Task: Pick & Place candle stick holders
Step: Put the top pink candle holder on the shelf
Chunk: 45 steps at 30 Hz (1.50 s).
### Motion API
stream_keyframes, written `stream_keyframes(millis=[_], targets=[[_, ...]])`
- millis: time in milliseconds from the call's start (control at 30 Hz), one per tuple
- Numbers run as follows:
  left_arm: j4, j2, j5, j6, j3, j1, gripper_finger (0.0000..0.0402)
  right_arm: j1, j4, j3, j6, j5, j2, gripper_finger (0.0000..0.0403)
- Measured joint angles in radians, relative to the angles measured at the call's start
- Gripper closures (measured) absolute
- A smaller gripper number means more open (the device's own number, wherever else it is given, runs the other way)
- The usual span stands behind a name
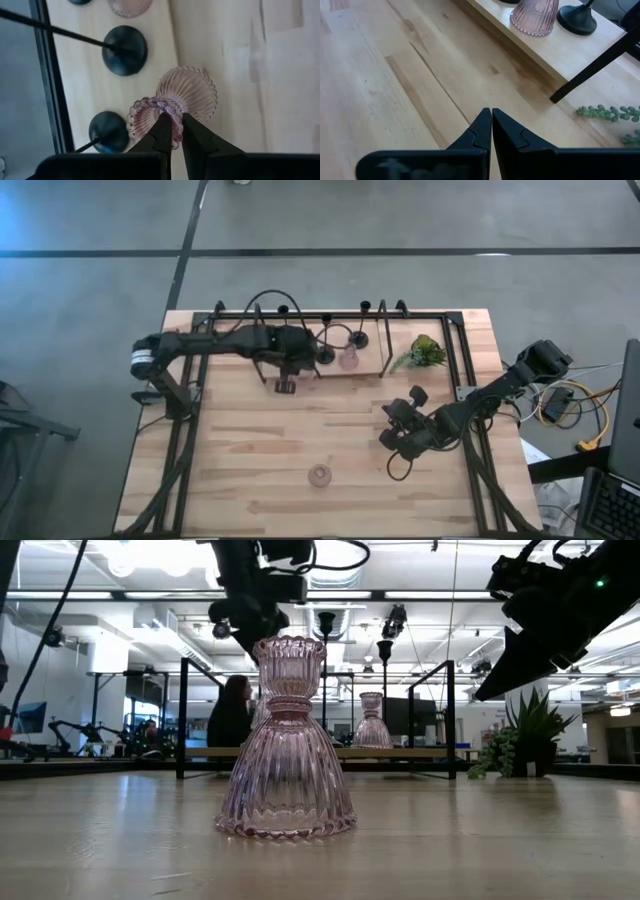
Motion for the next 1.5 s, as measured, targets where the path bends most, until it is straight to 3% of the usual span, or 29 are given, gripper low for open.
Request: stream_keyframes(millis=[667, 1500], targets=[[0.036, 0.085, -0.017, 0.027, 0.002, 0.054, 0.0377, 0.000, 0.002, -0.002, -0.007, 0.000, 0.000, 0.0394], [0.050, 0.089, -0.059, 0.014, 0.000, 0.096, 0.0377, 0.000, 0.013, -0.011, -0.007, -0.001, 0.000, 0.0394]])
